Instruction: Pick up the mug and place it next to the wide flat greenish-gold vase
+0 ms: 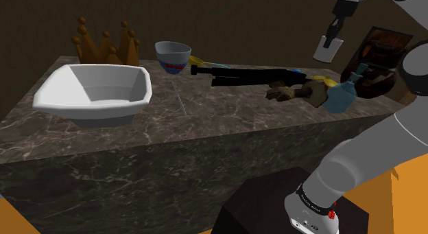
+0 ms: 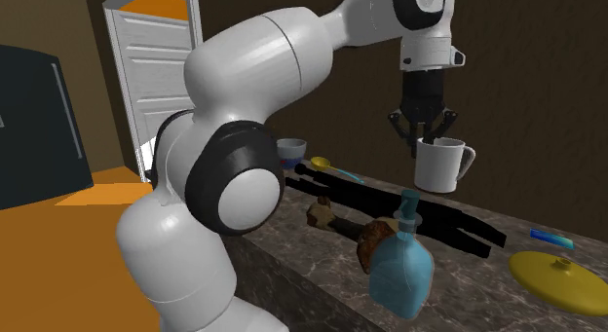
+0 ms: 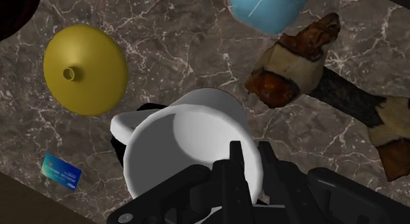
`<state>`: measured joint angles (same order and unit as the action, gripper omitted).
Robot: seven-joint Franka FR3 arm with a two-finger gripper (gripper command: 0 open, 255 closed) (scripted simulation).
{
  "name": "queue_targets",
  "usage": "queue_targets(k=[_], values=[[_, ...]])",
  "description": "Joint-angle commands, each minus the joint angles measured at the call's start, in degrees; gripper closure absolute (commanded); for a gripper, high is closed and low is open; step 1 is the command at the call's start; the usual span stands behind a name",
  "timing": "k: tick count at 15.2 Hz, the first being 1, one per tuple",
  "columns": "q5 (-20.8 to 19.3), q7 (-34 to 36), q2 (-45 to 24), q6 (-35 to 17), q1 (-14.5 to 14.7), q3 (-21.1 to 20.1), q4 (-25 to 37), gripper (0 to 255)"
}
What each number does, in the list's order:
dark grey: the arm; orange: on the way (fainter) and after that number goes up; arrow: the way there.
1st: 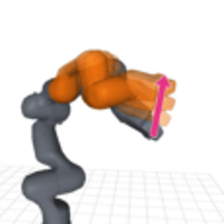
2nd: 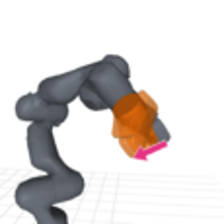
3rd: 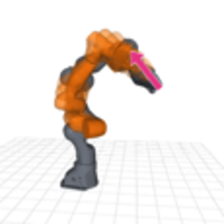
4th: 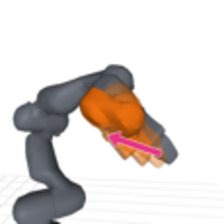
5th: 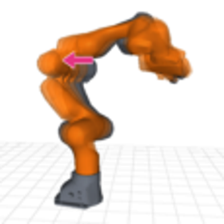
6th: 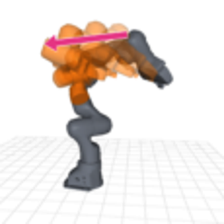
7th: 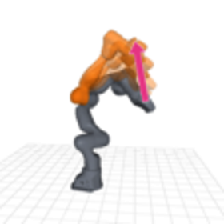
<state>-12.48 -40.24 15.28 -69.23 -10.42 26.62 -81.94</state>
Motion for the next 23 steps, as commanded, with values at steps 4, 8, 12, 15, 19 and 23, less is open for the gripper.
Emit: queue_targets(k=[4,8,12,15,19,23], values=[[1.02,-8.98,-4.22,-1.14,-2.31,6.71,4.04,255],[4.61,-17.46,-10.61,-1.46,-5.08,13.29,10.00,255],[5.41,-19.62,-11.62,-3.36,-6.24,14.77,9.09,255],[3.82,-18.15,-9.11,-6.16,-5.73,13.78,4.25,255],[2.20,-16.53,-6.37,-9.64,-5.45,12.76,-1.52,255],[0.98,-15.21,-4.16,-12.93,-5.44,12.02,-6.71,255]])
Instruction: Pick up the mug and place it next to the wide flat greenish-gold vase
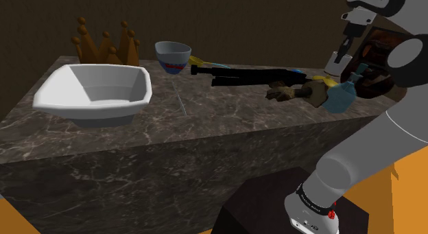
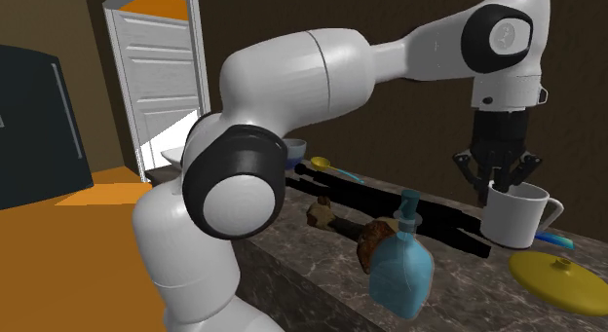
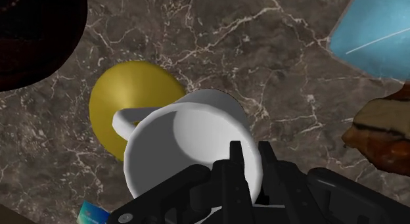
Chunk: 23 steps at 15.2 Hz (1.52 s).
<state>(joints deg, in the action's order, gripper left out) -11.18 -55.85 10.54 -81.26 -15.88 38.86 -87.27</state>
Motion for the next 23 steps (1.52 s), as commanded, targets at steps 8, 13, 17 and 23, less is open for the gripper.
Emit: queue_targets(k=[8,13,17,23], values=[[-2.08,2.39,3.82,-7.16,-0.28,-1.01,-10.49,255],[-2.88,3.32,5.19,-10.96,-0.56,-1.14,-15.53,255],[-3.41,3.94,5.98,-13.97,-0.78,-1.09,-19.26,255],[-3.51,4.06,6.12,-14.62,-0.83,-1.06,-20.04,255]])
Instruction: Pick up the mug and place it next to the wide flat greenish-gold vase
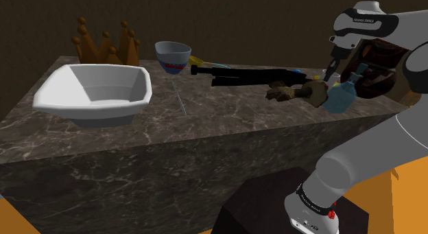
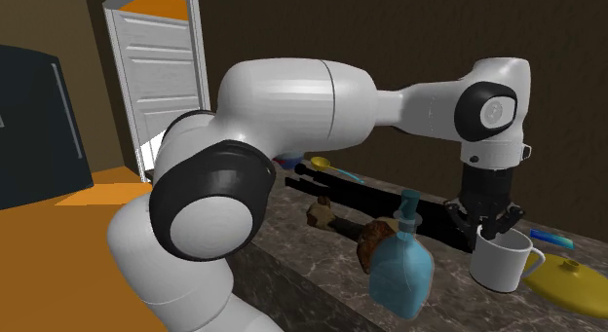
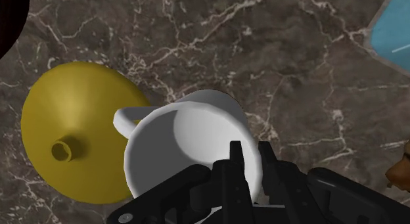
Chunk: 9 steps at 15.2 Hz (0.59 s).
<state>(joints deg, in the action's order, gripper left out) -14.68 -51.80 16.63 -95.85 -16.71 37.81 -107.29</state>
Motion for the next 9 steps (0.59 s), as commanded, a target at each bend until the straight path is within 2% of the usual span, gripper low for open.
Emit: queue_targets(k=[1,2,3,8,9], values=[[-0.01,0.01,0.02,-0.03,0.00,0.00,-0.02,255],[-0.01,0.01,0.02,-0.03,0.00,0.00,-0.02,255],[-0.01,0.01,0.02,-0.03,0.00,-0.01,-0.02,0],[-0.01,0.01,0.03,-0.03,0.00,-0.01,-0.03,0],[0.25,-0.19,-0.29,1.86,0.15,-0.19,2.13,0]])
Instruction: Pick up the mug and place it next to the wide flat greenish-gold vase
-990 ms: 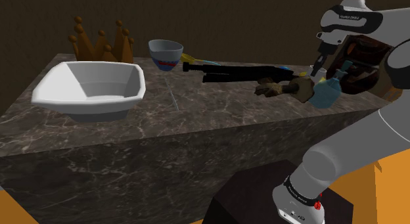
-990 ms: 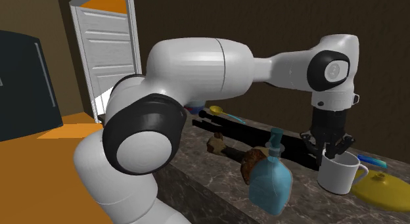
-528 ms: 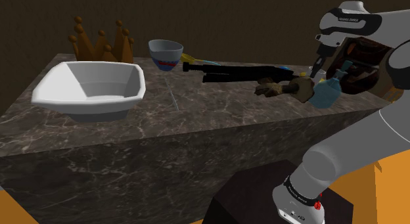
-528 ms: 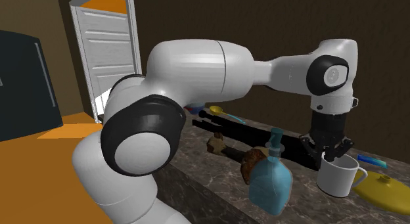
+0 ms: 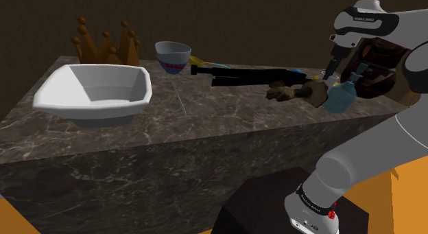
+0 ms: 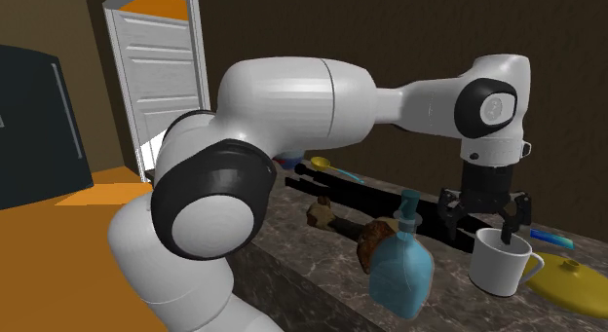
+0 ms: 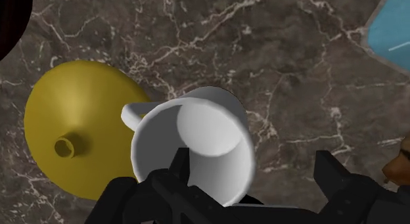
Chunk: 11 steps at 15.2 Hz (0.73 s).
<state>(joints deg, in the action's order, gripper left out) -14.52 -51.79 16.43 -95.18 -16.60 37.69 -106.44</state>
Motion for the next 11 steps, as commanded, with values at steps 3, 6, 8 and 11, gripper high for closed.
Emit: queue_targets(k=[3,6,8,11], values=[[1.01,-0.98,-1.51,6.50,0.49,-0.34,7.82,0],[1.01,-0.98,-1.50,6.50,0.50,-0.34,7.81,0],[1.01,-0.98,-1.51,6.50,0.50,-0.34,7.82,0],[1.01,-0.98,-1.51,6.50,0.50,-0.34,7.82,0]])
